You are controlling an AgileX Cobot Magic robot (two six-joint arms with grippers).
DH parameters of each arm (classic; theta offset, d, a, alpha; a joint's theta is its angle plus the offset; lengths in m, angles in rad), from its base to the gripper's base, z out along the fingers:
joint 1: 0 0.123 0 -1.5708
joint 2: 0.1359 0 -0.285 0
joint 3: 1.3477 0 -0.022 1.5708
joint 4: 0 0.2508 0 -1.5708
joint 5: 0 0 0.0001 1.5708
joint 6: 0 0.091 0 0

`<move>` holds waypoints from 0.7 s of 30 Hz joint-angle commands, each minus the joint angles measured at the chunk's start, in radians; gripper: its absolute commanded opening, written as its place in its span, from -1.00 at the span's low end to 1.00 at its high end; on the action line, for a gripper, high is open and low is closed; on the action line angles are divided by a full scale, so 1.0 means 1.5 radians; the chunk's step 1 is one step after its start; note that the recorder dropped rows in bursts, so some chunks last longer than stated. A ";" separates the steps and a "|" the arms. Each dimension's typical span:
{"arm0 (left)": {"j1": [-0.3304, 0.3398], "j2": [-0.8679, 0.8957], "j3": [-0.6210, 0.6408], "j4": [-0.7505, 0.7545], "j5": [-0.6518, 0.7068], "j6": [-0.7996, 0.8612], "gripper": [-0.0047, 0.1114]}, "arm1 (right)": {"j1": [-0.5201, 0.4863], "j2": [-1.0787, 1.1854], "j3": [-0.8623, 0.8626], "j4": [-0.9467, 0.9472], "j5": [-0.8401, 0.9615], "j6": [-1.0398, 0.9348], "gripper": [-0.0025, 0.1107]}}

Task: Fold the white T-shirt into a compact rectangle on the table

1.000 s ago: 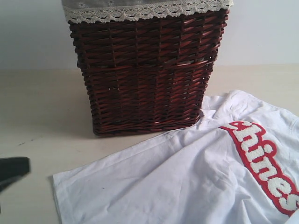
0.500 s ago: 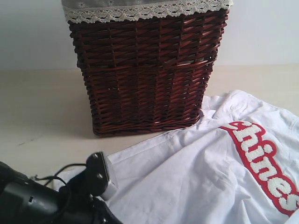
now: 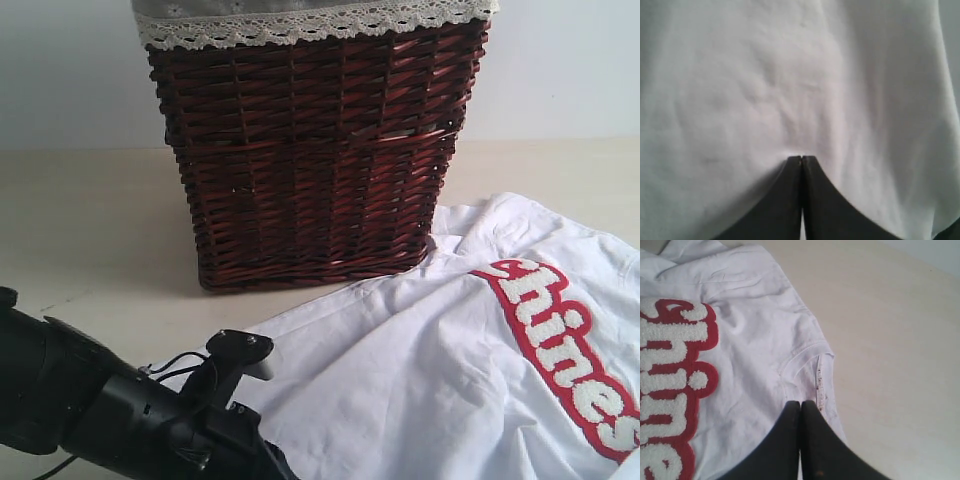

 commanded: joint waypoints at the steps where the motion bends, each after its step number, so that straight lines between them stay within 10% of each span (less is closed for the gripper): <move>1: -0.002 0.011 0.001 0.030 -0.046 -0.113 -0.92 | -0.002 -0.002 -0.004 0.002 0.003 -0.006 -0.96; 11: 0.035 0.009 0.001 0.188 -0.122 -0.262 -0.92 | -0.002 -0.058 -0.004 0.002 0.003 -0.038 -0.96; 21: 0.277 0.009 0.001 0.291 -0.116 -0.259 -0.92 | -0.002 -0.088 -0.004 0.011 0.040 -0.058 -0.96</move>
